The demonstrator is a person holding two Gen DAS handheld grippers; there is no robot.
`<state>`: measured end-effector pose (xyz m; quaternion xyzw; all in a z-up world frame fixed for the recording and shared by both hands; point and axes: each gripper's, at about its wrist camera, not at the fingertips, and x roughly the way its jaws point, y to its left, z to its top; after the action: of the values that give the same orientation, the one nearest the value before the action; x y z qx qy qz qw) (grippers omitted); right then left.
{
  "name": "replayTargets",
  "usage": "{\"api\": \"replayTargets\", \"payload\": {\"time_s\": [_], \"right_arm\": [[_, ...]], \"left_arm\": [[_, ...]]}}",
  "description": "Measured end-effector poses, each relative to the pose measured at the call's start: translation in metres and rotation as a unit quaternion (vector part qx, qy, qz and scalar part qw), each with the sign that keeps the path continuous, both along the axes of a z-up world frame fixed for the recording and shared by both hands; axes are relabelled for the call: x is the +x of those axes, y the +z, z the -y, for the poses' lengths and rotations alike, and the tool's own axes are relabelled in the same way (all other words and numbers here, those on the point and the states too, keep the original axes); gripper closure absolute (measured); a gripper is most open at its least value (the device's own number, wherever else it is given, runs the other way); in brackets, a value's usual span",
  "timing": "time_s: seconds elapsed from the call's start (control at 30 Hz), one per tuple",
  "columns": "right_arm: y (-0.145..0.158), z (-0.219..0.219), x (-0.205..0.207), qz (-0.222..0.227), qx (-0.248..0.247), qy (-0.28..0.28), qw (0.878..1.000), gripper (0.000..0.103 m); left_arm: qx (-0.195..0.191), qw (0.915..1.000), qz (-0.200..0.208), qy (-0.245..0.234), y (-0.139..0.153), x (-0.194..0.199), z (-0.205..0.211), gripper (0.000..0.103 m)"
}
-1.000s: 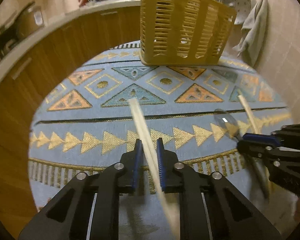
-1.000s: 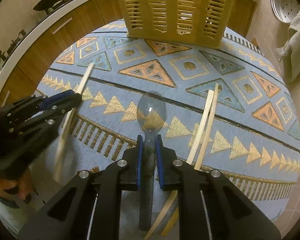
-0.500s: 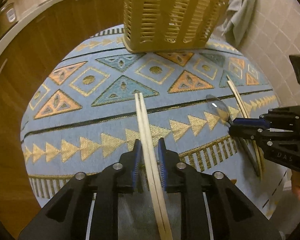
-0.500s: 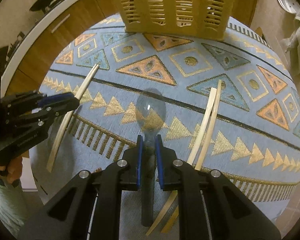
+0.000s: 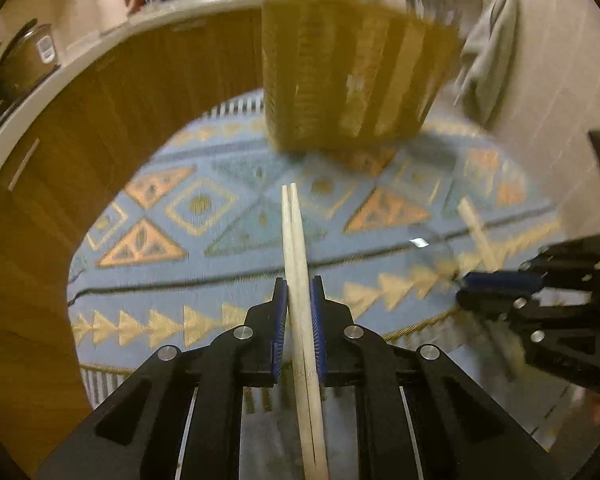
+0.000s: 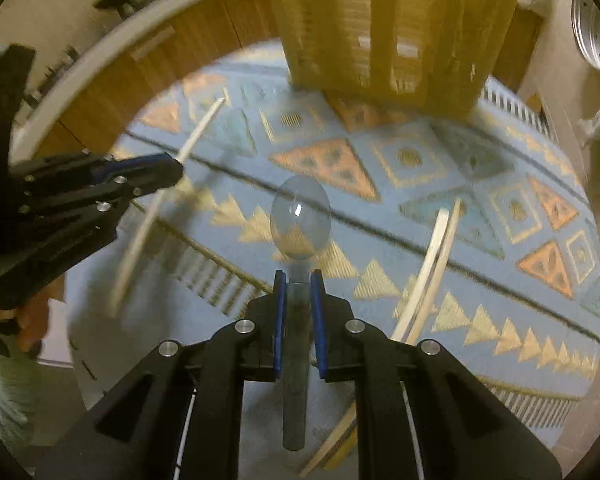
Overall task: Organize utensils
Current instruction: 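Carry the clear spoon and chopsticks over the yellow basket and open both grippers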
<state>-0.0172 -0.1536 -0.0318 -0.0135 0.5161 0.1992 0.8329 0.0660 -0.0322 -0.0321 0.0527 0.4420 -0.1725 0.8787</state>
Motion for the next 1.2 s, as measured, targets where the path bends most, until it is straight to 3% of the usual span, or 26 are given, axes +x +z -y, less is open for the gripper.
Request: {"api": "replayTargets", "payload": {"time_s": [0.1, 0.27, 0.47, 0.67, 0.8, 0.93, 1.03, 1.2], "right_arm": [[0.025, 0.007, -0.006, 0.047, 0.035, 0.003, 0.998, 0.093], [0.070, 0.019, -0.014, 0.137, 0.071, -0.002, 0.988, 0.093], [0.116, 0.035, -0.017, 0.244, 0.096, -0.017, 0.965, 0.093], [0.148, 0.059, -0.007, 0.310, 0.123, -0.043, 0.942, 0.093], [0.168, 0.076, 0.010, 0.352, 0.140, -0.065, 0.923, 0.093], [0.182, 0.093, 0.032, 0.385, 0.144, -0.089, 0.907, 0.093], [0.186, 0.098, 0.054, 0.410, 0.127, -0.106, 0.897, 0.093], [0.190, 0.099, 0.077, 0.451, 0.094, -0.117, 0.880, 0.093]], "left_arm": [[-0.041, 0.9976, 0.056, 0.004, 0.026, -0.011, -0.003, 0.093], [-0.105, 0.9839, 0.144, 0.005, 0.073, -0.021, 0.001, 0.093], [-0.147, 0.9578, 0.246, 0.014, 0.118, -0.027, 0.009, 0.093], [-0.180, 0.9290, 0.322, 0.028, 0.152, -0.020, 0.020, 0.093], [-0.209, 0.9101, 0.357, 0.031, 0.169, -0.005, 0.023, 0.093], [-0.234, 0.8973, 0.373, 0.032, 0.178, 0.015, 0.028, 0.093], [-0.234, 0.8902, 0.389, 0.034, 0.179, 0.031, 0.041, 0.093], [-0.238, 0.8872, 0.393, 0.043, 0.172, 0.064, 0.061, 0.093]]}}
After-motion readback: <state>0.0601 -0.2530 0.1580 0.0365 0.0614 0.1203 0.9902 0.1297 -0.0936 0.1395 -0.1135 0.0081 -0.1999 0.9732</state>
